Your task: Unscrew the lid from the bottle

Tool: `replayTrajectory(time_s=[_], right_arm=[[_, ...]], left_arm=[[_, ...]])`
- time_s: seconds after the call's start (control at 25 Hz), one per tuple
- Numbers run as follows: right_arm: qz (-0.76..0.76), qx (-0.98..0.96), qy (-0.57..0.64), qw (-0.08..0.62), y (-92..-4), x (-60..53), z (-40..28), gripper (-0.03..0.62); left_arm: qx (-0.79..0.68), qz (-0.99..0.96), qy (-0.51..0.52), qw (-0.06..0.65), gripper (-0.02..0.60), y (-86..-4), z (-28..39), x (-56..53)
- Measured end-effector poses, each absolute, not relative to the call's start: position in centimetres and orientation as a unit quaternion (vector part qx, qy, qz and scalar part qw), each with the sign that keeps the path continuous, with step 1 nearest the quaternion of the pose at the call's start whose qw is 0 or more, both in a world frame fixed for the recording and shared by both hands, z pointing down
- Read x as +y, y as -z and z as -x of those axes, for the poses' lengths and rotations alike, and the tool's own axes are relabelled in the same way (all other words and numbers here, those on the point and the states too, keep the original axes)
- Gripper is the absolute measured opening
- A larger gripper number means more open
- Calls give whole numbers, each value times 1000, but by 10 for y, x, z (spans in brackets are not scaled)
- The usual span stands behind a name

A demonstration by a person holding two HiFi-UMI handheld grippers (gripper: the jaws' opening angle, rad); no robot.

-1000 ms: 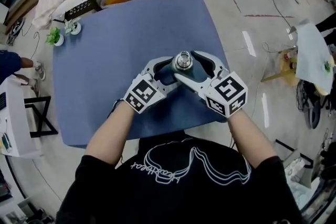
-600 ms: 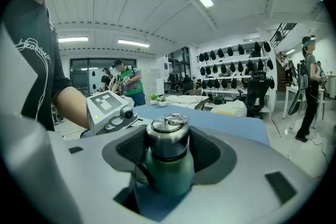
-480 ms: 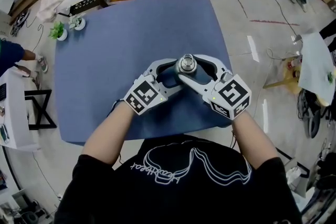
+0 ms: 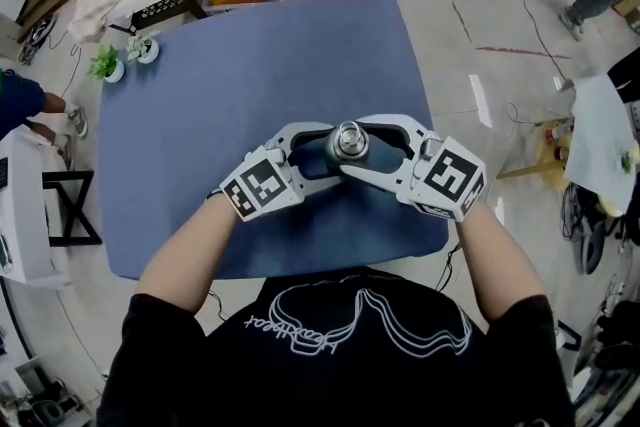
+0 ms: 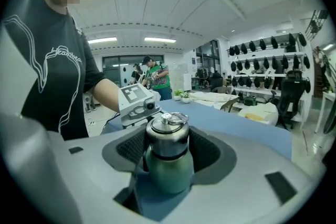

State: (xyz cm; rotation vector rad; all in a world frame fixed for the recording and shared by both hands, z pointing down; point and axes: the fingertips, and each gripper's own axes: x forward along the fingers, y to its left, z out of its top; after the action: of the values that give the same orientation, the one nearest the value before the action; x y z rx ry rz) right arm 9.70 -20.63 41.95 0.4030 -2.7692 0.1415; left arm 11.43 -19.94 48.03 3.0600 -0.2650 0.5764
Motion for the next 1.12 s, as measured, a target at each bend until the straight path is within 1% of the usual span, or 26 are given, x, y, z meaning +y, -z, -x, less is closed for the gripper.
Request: replayTrajectory(time_s=[0.32,0.6,0.72,0.76,0.8,0.92,1.12], right_arm=[[5,-978,-8,206,-419,-198,-96,259],[68,-977,-21,203,-419,-197,-93,261],[44,-980,-26,192,-418,-198,-95,262],[31,-982,-31,182,-415,-199,-95,281],[16,-985,-38,170,-413,-200,-95,323],[-29,-986,-47,157,-407,-199,-98,357],[-148,-976,-52,150,-408,-202,-104,350]], left_arm=[[-26,-981,-191,2,318,-480,-115,-197],[-6,-980,-199,2,318,-481,-113,-196],[-15,-980,-197,8,318,-481,-114,-195],[-18,-980,-198,9,318,-481,-114,-196],[-21,-980,-199,10,318,-481,-113,-196],[-36,-979,-199,17,318,-481,-112,-196],[-83,-977,-193,32,318,-480,-113,-196]])
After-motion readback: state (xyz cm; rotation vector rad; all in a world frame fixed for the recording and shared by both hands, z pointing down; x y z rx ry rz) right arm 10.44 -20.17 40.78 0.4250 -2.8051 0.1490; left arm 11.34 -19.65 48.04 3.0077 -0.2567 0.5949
